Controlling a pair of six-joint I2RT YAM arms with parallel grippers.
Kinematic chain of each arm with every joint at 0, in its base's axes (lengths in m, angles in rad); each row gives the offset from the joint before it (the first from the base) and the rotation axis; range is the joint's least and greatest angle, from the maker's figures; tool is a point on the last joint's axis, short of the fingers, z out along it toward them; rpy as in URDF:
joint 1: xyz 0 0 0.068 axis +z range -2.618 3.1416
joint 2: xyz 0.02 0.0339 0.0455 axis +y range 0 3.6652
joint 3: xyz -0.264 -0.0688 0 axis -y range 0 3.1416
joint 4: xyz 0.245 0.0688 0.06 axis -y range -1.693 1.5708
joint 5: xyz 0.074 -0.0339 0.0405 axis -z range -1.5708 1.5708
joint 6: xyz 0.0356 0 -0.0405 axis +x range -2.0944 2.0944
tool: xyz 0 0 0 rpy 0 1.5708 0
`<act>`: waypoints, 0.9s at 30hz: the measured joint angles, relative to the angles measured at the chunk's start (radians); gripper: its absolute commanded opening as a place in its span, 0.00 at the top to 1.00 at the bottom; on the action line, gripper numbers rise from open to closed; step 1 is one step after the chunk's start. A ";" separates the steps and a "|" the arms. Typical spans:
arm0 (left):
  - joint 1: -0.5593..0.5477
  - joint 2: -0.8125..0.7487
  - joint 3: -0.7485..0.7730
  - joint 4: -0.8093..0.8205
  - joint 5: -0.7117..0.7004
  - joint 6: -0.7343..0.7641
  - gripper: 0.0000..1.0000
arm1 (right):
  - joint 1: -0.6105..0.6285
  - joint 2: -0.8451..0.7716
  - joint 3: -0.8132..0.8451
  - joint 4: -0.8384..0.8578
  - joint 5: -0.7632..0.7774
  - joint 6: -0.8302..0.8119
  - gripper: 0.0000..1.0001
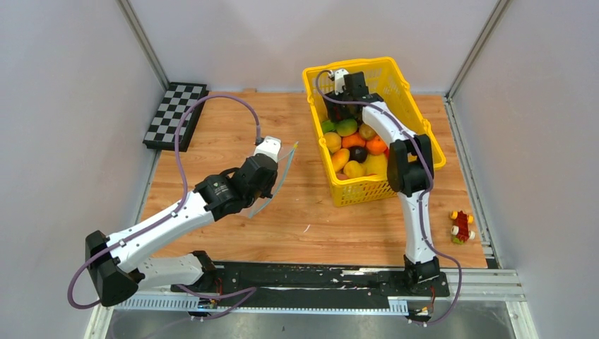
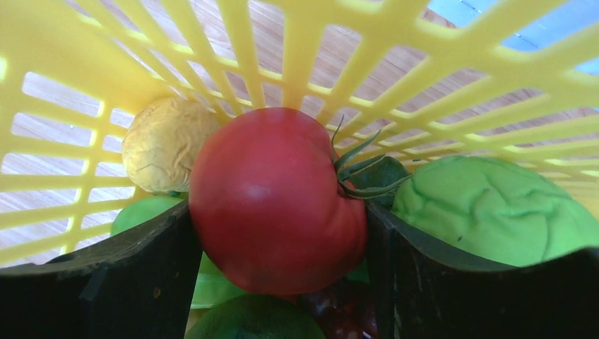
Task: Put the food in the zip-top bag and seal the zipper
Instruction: Pick up the fake vegetable from the bin.
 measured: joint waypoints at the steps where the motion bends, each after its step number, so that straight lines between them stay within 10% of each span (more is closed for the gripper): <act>1: 0.000 0.000 0.000 0.000 0.000 0.000 1.00 | 0.000 -0.009 -0.013 0.009 0.000 0.004 0.53; 15: 0.000 -0.025 0.000 0.000 0.016 -0.001 1.00 | -0.048 -0.470 -0.342 0.156 -0.073 0.182 0.56; 27: 0.000 -0.082 -0.023 -0.001 0.055 -0.027 1.00 | -0.107 -0.687 -0.568 0.240 -0.489 0.474 0.64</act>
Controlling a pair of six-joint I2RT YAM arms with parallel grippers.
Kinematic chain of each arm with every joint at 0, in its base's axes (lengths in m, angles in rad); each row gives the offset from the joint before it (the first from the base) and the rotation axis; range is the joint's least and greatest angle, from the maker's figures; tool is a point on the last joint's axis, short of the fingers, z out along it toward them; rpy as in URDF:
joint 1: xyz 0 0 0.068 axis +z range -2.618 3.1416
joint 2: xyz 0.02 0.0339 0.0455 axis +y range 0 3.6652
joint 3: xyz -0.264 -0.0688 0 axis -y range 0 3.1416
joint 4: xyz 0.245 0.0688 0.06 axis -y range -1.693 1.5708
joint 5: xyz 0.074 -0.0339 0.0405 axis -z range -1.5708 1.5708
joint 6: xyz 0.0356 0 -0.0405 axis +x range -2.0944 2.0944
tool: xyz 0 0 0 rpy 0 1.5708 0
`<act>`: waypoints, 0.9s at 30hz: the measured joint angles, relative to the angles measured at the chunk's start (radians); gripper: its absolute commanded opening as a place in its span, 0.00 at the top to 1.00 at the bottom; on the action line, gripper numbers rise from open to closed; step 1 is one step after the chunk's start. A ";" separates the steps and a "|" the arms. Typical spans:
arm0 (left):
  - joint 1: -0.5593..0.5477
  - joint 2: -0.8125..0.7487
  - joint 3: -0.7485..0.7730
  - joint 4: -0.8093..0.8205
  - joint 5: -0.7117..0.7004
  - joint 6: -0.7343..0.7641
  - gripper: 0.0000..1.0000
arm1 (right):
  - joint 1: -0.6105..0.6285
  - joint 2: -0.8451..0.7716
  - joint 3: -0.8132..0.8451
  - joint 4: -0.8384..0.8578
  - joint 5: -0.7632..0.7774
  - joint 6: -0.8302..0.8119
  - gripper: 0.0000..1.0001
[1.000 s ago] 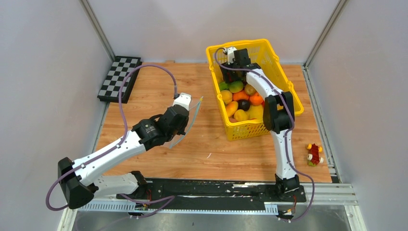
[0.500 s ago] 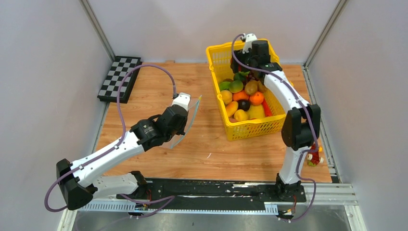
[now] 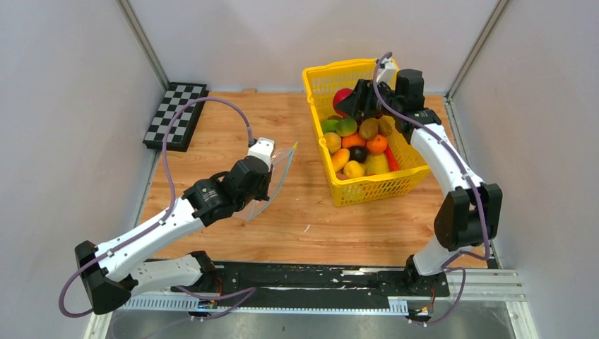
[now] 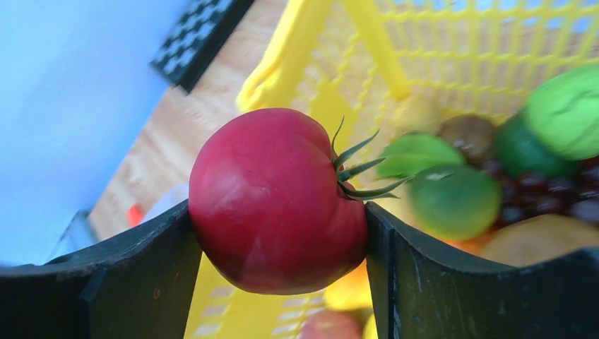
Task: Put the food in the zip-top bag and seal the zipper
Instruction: Pick up the fake vegetable from the bin, then place the fake vegetable in the zipper food storage bag.
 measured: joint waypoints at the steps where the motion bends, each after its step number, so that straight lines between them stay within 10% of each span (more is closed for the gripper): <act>1: 0.000 -0.003 0.000 0.001 0.002 -0.001 1.00 | 0.005 -0.048 -0.059 0.025 -0.049 0.030 0.63; 13: 0.000 0.008 0.000 0.064 0.047 -0.049 1.00 | 0.254 -0.433 -0.391 0.243 -0.212 0.093 0.63; 27: 0.000 -0.017 -0.035 0.142 0.102 -0.107 1.00 | 0.436 -0.443 -0.527 0.321 -0.137 0.085 0.64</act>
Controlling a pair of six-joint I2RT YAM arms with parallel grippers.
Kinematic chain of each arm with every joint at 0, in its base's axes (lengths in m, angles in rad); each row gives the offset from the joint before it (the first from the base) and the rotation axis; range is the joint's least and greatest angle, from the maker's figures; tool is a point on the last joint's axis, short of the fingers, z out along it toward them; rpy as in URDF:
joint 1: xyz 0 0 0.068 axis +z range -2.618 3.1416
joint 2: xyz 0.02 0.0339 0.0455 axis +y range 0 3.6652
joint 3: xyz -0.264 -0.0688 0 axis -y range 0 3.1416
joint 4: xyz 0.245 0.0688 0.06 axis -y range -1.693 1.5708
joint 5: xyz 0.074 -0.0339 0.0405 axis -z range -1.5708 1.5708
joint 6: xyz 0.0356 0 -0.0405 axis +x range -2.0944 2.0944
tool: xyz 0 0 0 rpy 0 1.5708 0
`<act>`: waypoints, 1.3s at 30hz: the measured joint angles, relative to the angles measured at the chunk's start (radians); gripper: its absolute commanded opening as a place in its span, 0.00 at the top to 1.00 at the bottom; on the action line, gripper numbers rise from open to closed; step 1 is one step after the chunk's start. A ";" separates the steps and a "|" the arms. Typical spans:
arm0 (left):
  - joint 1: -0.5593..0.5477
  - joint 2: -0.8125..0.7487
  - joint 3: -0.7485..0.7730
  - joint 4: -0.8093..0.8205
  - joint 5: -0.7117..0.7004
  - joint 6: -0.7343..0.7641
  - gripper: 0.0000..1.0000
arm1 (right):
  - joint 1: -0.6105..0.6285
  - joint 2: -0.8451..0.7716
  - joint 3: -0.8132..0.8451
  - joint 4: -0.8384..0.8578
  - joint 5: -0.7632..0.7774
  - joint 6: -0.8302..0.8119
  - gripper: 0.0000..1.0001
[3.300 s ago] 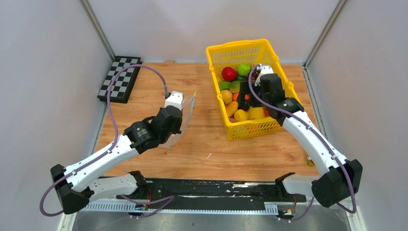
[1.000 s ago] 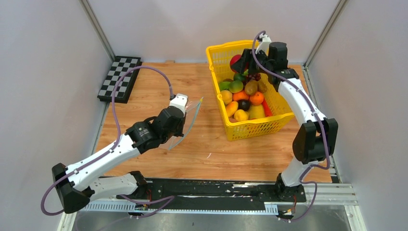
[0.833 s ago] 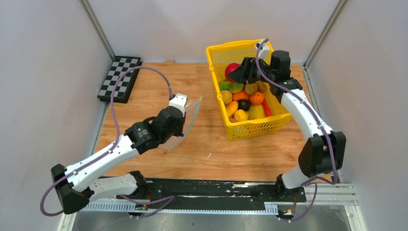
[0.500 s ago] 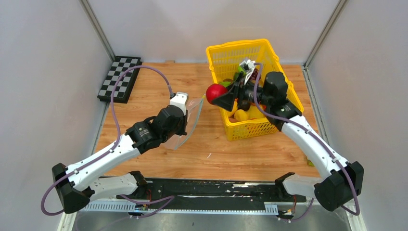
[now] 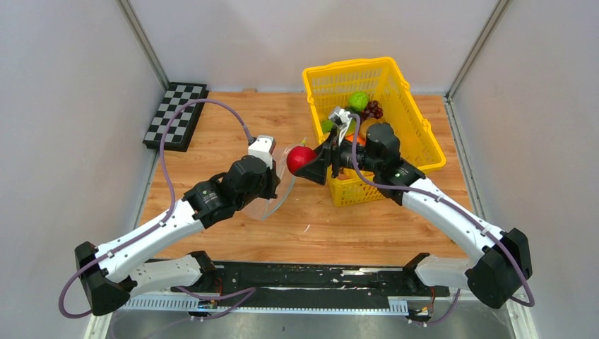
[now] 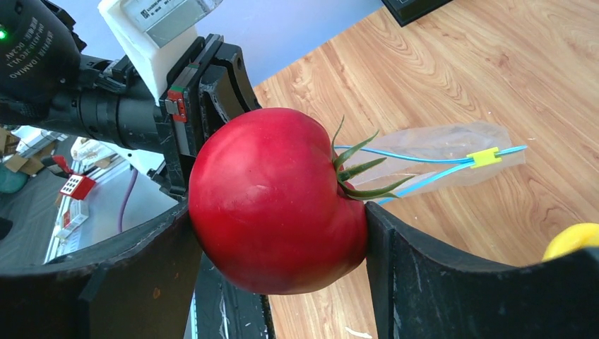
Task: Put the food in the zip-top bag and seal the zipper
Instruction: Place the fake vegetable in the zipper food storage bag.
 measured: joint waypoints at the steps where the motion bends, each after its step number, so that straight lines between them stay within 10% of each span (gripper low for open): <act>1: 0.000 0.000 0.000 0.001 0.003 -0.003 1.00 | 0.010 0.001 0.000 -0.002 0.010 -0.005 0.64; 39: 0.000 -0.076 0.023 -0.023 -0.039 -0.003 1.00 | 0.223 0.185 0.203 -0.350 0.426 -0.305 0.53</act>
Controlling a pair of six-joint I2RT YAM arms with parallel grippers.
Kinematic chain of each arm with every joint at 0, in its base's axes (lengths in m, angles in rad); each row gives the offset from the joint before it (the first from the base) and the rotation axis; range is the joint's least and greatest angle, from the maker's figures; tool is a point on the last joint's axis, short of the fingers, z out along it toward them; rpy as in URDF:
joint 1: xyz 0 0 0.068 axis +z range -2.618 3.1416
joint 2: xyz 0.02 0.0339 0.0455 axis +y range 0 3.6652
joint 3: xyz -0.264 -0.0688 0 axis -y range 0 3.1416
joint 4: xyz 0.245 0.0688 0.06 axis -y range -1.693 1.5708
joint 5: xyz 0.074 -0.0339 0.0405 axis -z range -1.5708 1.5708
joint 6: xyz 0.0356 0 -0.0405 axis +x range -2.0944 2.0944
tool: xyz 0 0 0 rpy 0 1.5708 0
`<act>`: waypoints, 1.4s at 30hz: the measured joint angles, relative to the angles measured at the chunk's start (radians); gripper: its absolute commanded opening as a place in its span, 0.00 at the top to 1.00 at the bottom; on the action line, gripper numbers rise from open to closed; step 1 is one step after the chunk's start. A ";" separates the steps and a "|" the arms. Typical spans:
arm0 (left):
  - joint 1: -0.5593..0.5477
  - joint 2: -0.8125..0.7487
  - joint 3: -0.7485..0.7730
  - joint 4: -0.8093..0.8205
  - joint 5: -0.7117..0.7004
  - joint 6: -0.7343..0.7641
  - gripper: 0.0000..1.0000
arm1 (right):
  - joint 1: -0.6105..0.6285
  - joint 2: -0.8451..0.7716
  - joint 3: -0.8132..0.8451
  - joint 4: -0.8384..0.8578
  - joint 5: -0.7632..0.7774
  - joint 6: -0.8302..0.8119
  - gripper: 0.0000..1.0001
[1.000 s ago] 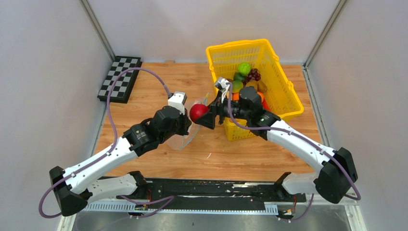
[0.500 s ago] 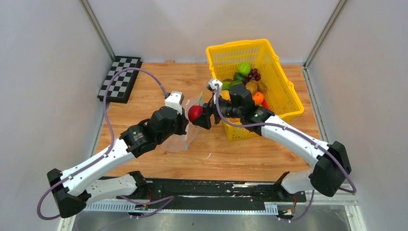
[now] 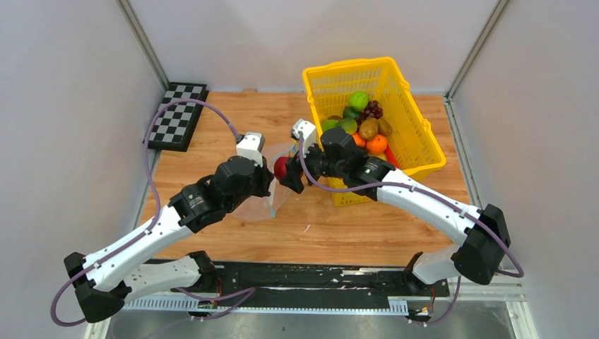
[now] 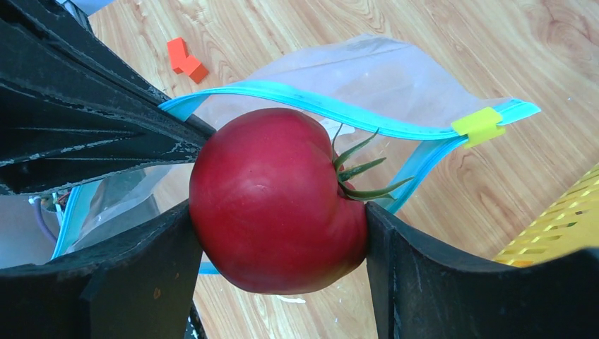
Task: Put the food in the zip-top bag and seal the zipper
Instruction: Place the fake vegetable in the zipper food storage bag.
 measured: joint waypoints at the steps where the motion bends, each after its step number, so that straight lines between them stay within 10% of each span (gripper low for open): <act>1: 0.000 -0.002 0.000 -0.001 -0.002 0.000 1.00 | 0.007 0.000 0.005 -0.004 0.014 -0.006 0.53; 42: 0.001 -0.091 -0.027 0.028 -0.042 -0.011 1.00 | 0.036 -0.008 0.045 -0.024 -0.097 -0.013 0.10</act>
